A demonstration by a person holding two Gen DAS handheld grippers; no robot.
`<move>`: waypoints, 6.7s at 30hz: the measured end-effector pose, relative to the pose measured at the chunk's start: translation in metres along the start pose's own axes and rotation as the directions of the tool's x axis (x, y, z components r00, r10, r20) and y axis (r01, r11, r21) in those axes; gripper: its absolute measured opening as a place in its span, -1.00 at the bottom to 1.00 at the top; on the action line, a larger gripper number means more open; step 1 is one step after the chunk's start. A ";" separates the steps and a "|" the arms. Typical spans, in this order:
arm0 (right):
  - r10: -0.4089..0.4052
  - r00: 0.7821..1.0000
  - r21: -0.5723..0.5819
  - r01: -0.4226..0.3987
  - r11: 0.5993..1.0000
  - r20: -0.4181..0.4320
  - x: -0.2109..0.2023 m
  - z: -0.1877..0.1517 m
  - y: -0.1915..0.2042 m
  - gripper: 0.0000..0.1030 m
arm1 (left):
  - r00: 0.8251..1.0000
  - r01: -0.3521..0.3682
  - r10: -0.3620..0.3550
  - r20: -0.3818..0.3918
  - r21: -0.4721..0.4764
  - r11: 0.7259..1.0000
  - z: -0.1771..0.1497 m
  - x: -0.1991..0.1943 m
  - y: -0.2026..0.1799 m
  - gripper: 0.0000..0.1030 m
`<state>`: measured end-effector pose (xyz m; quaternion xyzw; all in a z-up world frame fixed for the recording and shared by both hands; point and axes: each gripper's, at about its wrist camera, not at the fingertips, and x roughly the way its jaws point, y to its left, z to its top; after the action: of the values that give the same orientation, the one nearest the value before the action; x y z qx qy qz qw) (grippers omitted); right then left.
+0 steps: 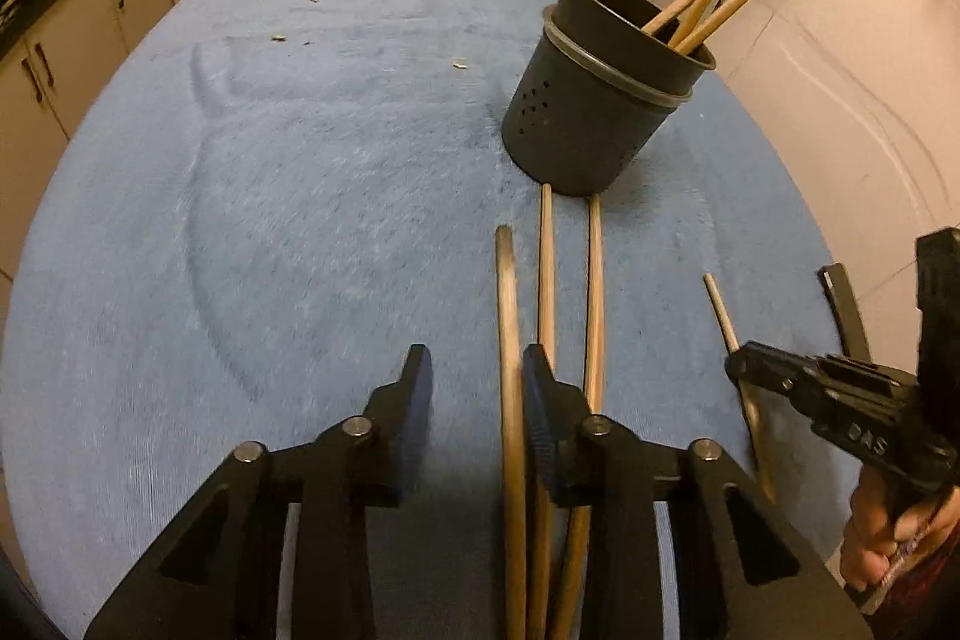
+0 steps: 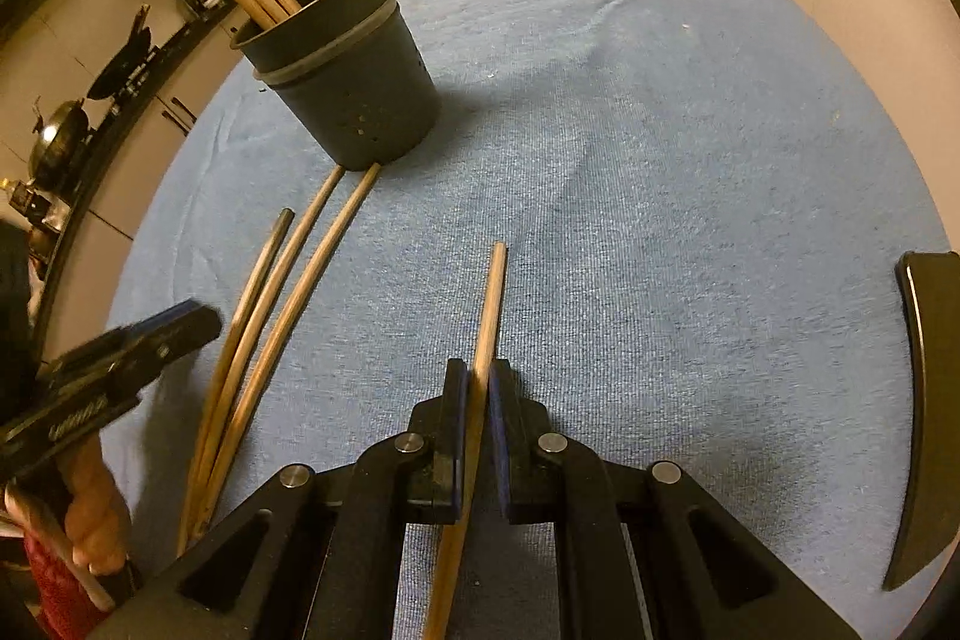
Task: Organize utensils
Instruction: 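Close the left tool on a chopstick while the right tool grasps another, then lift the chopsticks upright with both tools and carry them over the grey cup, then lower the chopsticks into the grey cup with both tools, then open both tools to release the chopsticks and pull back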
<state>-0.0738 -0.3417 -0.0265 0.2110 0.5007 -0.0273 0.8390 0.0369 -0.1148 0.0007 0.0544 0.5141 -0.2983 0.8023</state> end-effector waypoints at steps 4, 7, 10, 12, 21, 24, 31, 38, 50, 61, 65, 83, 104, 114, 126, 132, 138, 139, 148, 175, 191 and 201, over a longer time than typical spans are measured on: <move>0.026 1.000 0.002 -0.026 1.000 -0.002 0.002 0.002 0.000 -0.85 | 0.999 -0.029 0.031 -0.035 0.047 0.998 0.009 0.013 -0.013 -0.57; 0.036 0.999 0.002 -0.036 0.999 -0.008 0.001 0.003 -0.004 -0.85 | 0.994 -0.099 0.103 -0.035 0.094 0.991 0.015 0.020 -0.024 -0.69; 0.024 0.999 -0.015 -0.024 1.000 -0.027 0.000 0.006 -0.004 -0.85 | 0.986 -0.153 0.159 -0.040 0.121 0.981 0.019 0.024 -0.031 -0.85; -0.002 0.999 -0.043 0.001 0.999 -0.037 0.003 0.009 0.001 -0.84 | 0.984 -0.166 0.173 -0.040 0.126 0.978 0.021 0.026 -0.033 -0.87; 0.020 1.000 -0.064 -0.020 0.998 0.002 -0.003 0.013 0.011 -0.87 | 0.996 -0.073 0.070 0.056 0.054 0.996 0.007 -0.009 -0.020 -0.87; 0.065 0.994 -0.062 -0.059 0.996 0.086 -0.024 0.010 0.015 -0.87 | 0.989 -0.050 0.045 0.143 0.032 0.998 0.002 -0.041 -0.016 -0.87; 0.142 0.948 -0.132 -0.108 0.985 0.286 -0.073 0.005 0.041 -0.87 | 0.939 -0.037 0.035 0.343 -0.001 0.999 -0.004 -0.115 -0.016 -0.87; 0.192 0.891 -0.195 -0.120 0.973 0.411 -0.105 -0.003 0.065 -0.87 | 0.913 -0.038 0.034 0.406 0.002 0.999 -0.009 -0.146 -0.025 -0.87; 0.207 0.856 -0.199 -0.125 0.972 0.474 -0.122 -0.007 0.073 -0.87 | 0.901 -0.041 0.035 0.433 0.006 0.999 -0.006 -0.158 -0.023 -0.87; 0.215 0.839 -0.167 -0.151 0.974 0.500 -0.128 0.001 0.066 -0.87 | 0.891 -0.042 0.034 0.452 0.008 0.999 0.002 -0.165 -0.026 -0.87; 0.215 0.832 -0.155 -0.156 0.975 0.512 -0.132 0.005 0.063 -0.87 | 0.887 -0.039 0.029 0.460 0.014 0.999 0.006 -0.169 -0.030 -0.87; 0.211 0.804 -0.111 -0.180 0.977 0.556 -0.147 0.015 0.045 -0.87 | 0.881 -0.023 0.008 0.472 0.025 0.999 0.027 -0.176 -0.038 -0.87; 0.174 0.710 -0.069 -0.174 0.982 0.682 -0.189 0.078 0.048 -0.87 | 0.807 0.014 -0.020 0.590 0.014 1.000 0.111 -0.220 -0.051 -0.87; 0.129 0.674 -0.029 -0.158 0.987 0.728 -0.187 0.120 0.053 -0.87 | 0.783 0.044 -0.025 0.621 -0.016 0.999 0.155 -0.214 -0.062 -0.87; 0.087 0.715 -0.016 -0.105 0.994 0.693 -0.145 0.134 0.050 -0.87 | 0.816 0.054 -0.020 0.578 -0.042 0.998 0.161 -0.157 -0.047 -0.87; 0.080 0.737 -0.021 -0.089 0.996 0.671 -0.129 0.130 0.050 -0.87 | 0.835 0.049 -0.017 0.550 -0.044 0.998 0.150 -0.135 -0.039 -0.87; 0.091 0.758 -0.028 -0.095 0.995 0.646 -0.116 0.123 0.048 -0.87 | 0.854 0.043 -0.020 0.520 -0.032 0.999 0.137 -0.119 -0.035 -0.87; 0.089 0.762 -0.028 -0.093 0.995 0.641 -0.113 0.121 0.048 -0.87 | 0.858 0.039 -0.019 0.514 -0.029 0.999 0.135 -0.116 -0.034 -0.87; 0.077 0.797 -0.017 -0.083 0.996 0.599 -0.091 0.117 0.045 -0.87 | 0.878 0.031 -0.017 0.479 -0.023 0.999 0.126 -0.097 -0.033 -0.87; 0.085 0.797 -0.005 -0.103 0.995 0.598 -0.092 0.113 0.038 -0.85 | 0.883 0.000 0.011 0.470 -0.023 1.000 0.129 -0.088 -0.034 -0.85; 0.085 0.793 0.010 -0.114 0.993 0.603 -0.109 0.095 0.036 -0.63 | 0.864 -0.038 0.050 0.502 -0.035 0.999 0.116 -0.107 -0.034 -0.25; 0.054 0.807 0.037 -0.094 0.995 0.589 -0.109 0.063 0.029 -0.17 | 0.852 -0.111 0.141 0.505 -0.088 0.990 0.078 -0.113 -0.020 0.22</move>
<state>-0.0687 -0.3578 0.1016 0.2387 0.2076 -0.0745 0.9457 0.0551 -0.1144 0.1384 -0.0151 0.2872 -0.2346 0.9286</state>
